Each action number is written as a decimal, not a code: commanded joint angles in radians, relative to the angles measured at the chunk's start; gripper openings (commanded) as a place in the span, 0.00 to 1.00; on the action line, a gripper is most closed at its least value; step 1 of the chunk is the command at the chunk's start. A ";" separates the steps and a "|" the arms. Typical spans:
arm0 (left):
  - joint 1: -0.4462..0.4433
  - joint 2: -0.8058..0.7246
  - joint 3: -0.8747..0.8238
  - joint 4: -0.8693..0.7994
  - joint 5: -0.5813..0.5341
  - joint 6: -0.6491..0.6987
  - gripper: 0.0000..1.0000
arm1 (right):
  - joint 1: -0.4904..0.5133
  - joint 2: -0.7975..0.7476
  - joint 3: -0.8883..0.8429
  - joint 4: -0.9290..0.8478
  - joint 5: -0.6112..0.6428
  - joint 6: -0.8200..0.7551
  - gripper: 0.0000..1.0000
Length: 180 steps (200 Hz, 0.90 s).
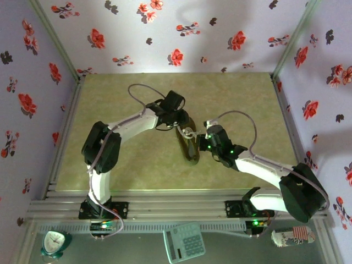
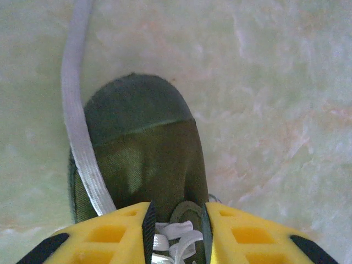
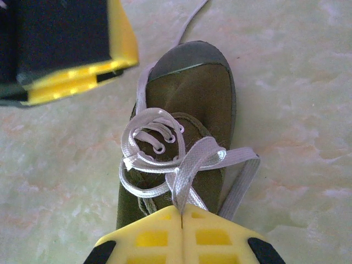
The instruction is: Tie the shoes
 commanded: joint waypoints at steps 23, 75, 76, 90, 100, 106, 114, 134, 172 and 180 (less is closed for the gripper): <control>-0.026 0.025 0.041 -0.072 0.005 -0.016 0.30 | 0.006 -0.005 -0.011 0.018 0.020 0.012 0.00; -0.052 0.034 0.043 -0.089 0.013 -0.021 0.30 | 0.006 -0.013 -0.018 0.015 0.021 0.009 0.00; -0.053 0.034 0.044 -0.089 0.013 -0.021 0.30 | 0.006 -0.013 -0.018 0.015 0.021 0.009 0.00; -0.058 0.037 0.043 -0.091 0.014 -0.023 0.30 | 0.006 -0.014 -0.019 0.015 0.021 0.009 0.00; -0.061 0.040 0.046 -0.094 0.016 -0.023 0.30 | 0.006 -0.014 -0.018 0.014 0.020 0.006 0.00; -0.064 0.042 0.048 -0.096 0.016 -0.023 0.30 | 0.006 -0.015 -0.018 0.012 0.021 0.005 0.00; -0.066 0.042 0.050 -0.099 0.016 -0.022 0.30 | 0.005 -0.016 -0.017 0.011 0.022 0.005 0.00; -0.066 0.045 0.052 -0.110 0.014 -0.024 0.30 | 0.007 -0.016 -0.016 0.009 0.022 0.004 0.00; -0.068 0.039 0.035 -0.112 0.013 -0.027 0.30 | 0.006 -0.010 -0.009 0.004 0.019 -0.002 0.00; -0.069 0.040 0.035 -0.113 0.014 -0.027 0.30 | 0.006 -0.010 -0.008 0.003 0.019 -0.005 0.00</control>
